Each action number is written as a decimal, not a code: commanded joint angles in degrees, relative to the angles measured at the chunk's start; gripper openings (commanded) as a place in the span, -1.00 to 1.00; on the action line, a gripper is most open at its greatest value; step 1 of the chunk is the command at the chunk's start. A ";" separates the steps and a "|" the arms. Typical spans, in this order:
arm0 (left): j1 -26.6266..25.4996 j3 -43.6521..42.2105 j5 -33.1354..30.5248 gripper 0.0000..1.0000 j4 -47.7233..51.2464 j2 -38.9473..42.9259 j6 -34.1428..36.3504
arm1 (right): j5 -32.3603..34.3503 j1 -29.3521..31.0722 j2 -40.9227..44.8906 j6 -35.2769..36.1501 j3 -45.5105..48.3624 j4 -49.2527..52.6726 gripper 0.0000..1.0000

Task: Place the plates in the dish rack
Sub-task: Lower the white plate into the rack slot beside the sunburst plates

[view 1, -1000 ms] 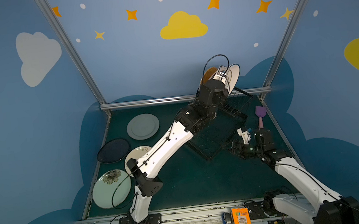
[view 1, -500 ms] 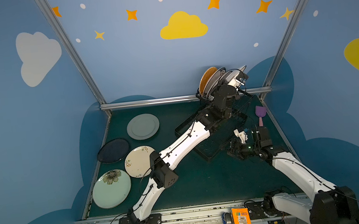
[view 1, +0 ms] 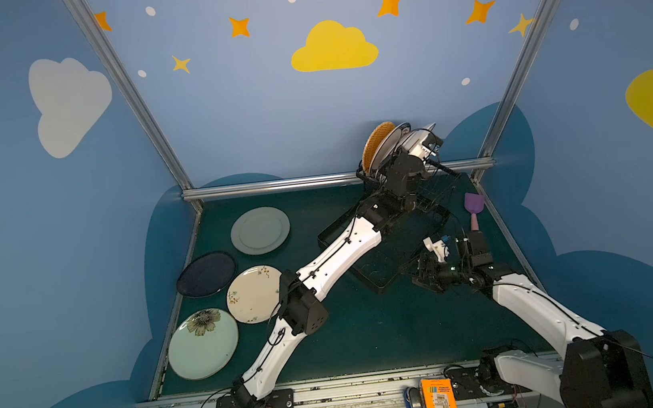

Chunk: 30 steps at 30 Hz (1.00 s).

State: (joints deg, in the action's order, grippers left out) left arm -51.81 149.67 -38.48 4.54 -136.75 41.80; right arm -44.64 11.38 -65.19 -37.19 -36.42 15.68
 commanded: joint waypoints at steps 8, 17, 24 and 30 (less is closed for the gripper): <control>0.85 3.09 0.69 -0.92 -0.72 -1.08 -2.94 | -1.99 -1.00 -1.42 1.40 -1.73 1.35 0.79; 1.06 3.53 0.69 -0.92 0.30 -2.46 -4.62 | -3.98 -1.79 -3.18 2.72 -1.78 3.00 0.79; 1.27 4.73 0.78 -0.92 1.47 -3.74 -5.12 | -4.64 -2.41 -3.63 2.96 -1.76 3.03 0.79; 1.60 4.94 1.13 -0.92 1.70 -4.30 -6.14 | -4.97 -2.72 -3.81 3.15 -1.80 3.02 0.79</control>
State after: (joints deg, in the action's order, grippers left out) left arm -50.63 152.40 -37.50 8.45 -141.60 37.12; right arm -48.56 8.99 -68.60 -35.09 -36.45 17.85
